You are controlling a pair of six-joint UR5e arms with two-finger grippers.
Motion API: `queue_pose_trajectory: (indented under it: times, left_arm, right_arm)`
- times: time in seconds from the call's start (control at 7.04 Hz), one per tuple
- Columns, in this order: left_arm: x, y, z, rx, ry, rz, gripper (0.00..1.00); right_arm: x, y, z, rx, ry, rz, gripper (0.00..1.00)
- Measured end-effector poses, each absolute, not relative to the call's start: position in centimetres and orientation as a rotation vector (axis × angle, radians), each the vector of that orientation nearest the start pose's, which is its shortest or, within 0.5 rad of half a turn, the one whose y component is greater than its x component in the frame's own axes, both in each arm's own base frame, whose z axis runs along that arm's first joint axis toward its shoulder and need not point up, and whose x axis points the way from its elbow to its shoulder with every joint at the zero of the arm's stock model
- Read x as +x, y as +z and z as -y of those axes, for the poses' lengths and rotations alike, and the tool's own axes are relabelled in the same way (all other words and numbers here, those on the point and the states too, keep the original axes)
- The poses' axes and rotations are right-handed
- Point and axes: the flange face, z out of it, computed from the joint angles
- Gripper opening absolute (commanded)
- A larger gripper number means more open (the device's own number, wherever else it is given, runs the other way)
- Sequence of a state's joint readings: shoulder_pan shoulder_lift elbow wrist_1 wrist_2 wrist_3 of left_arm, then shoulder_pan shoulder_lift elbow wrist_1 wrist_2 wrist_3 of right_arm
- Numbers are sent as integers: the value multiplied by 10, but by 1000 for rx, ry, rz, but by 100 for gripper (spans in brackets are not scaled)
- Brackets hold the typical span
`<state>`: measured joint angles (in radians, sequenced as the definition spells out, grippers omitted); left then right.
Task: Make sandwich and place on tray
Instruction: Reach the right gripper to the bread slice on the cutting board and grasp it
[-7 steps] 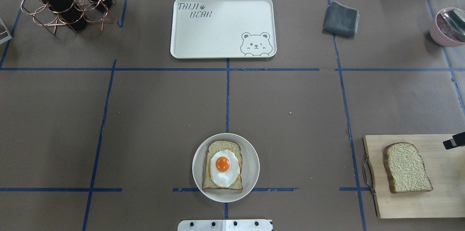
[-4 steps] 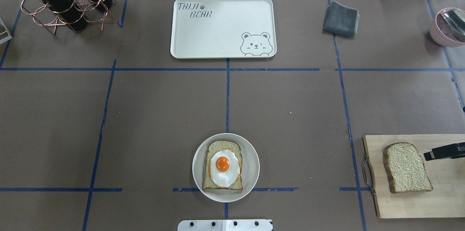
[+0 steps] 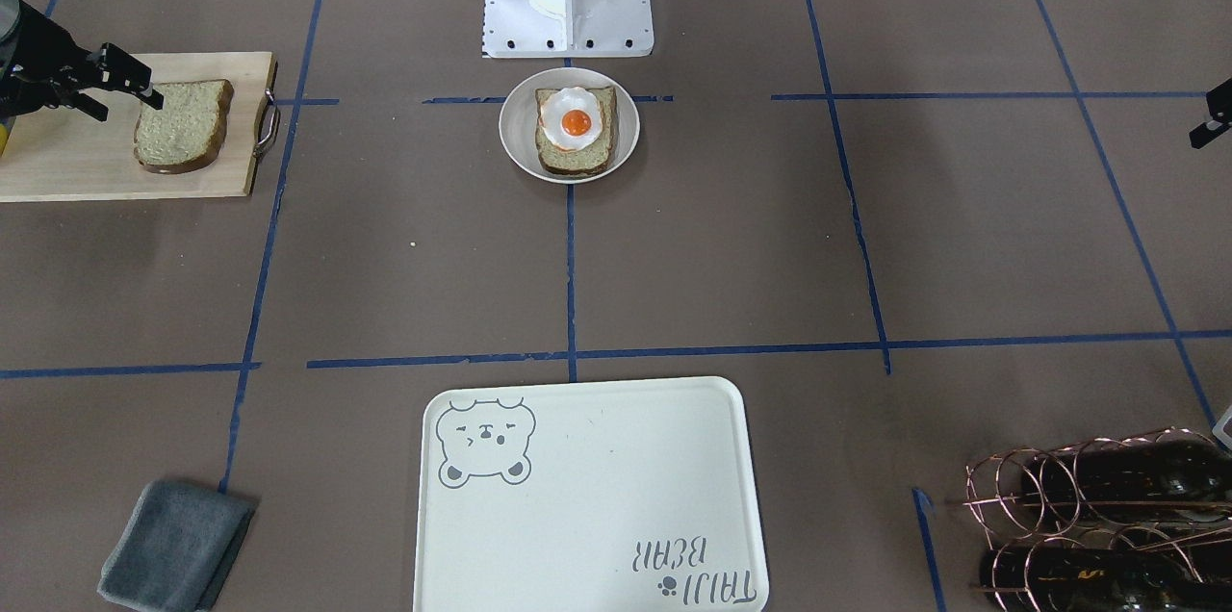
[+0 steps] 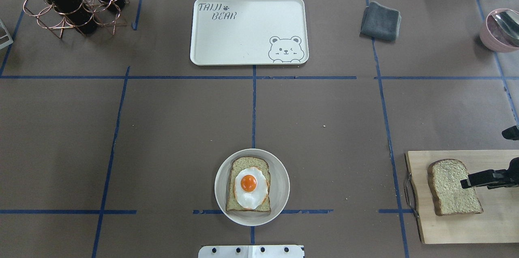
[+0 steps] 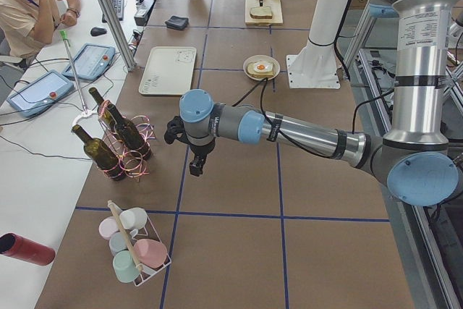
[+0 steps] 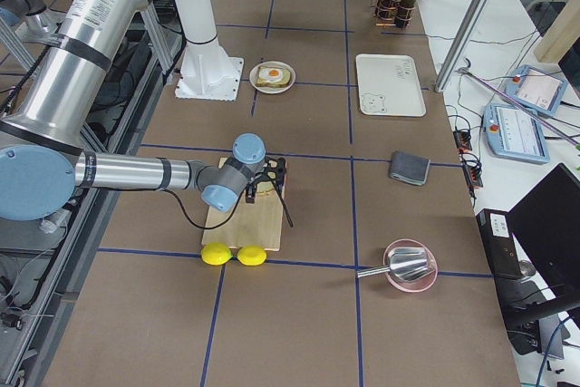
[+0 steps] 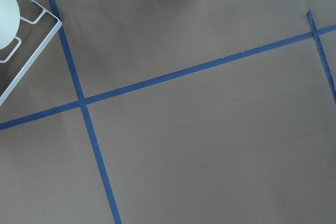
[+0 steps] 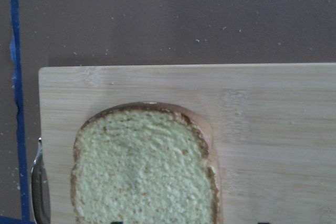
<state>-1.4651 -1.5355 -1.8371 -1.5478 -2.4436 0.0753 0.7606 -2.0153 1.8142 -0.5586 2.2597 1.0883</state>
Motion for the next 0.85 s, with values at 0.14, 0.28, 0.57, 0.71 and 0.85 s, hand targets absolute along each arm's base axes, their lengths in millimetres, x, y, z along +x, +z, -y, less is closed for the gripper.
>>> queue_pose_trajectory:
  times: [0.14, 0.28, 0.57, 0.71, 0.85]
  left_arm:
    - [-6, 539, 481, 182, 259, -875, 100]
    - [-6, 539, 481, 181, 259, -875, 100]
    - [-6, 540, 481, 180, 259, -875, 100]
    - [-6, 540, 481, 179, 259, -875, 100]
    - [-5, 541, 481, 178, 259, -875, 100]
  right_arm:
    - [-189, 612, 275, -83, -21, 998, 75]
    - [-190, 617, 275, -88, -17, 992, 58]
    - [-192, 619, 277, -90, -16, 990, 53]
    - [-192, 618, 277, -89, -17, 991, 53]
    - [-192, 619, 277, -90, -17, 991, 53]
